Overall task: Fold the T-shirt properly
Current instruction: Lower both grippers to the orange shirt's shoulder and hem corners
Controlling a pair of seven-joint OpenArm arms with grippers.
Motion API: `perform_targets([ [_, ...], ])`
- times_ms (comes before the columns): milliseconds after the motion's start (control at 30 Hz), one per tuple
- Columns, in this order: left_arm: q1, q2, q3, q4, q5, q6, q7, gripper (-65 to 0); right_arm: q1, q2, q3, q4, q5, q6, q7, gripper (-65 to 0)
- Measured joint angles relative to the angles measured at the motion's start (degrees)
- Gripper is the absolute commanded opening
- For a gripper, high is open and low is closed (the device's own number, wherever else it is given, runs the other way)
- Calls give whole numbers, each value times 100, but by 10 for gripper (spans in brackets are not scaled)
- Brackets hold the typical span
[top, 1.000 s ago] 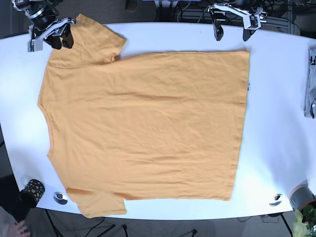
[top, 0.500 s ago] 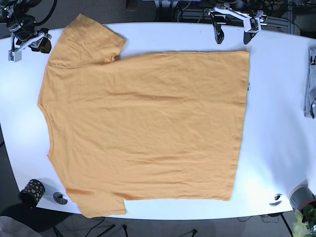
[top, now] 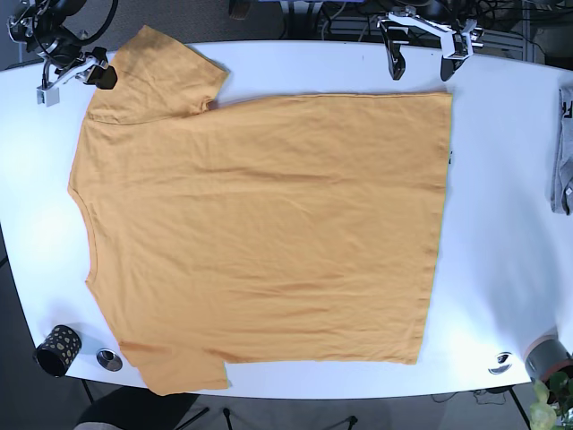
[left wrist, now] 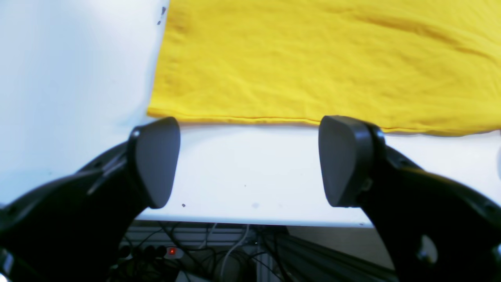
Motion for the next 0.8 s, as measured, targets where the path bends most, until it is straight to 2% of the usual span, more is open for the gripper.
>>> perform_targets([
  [200,-74,2,2,-2,0,-2,2,-132,-28,-2,-282,2,52,37,98,-396],
  [333,-153,2,2,-2,0,0,-24,-132,-50,-199,-317,127,105,39,133,-396],
  [567,-109,4,-63,-4,-22,9,-15,-132,-411,-361,-369,551,81,39,72,-400],
  [667,-109,37,-317,-4,-326,-22,0,-132,-542,-501,-363,730,55,37,87,-450],
  [800,-111,28,-636,-4,-968,44,7,-132,-581,-542,-382,789,7,37,-17,-617],
])
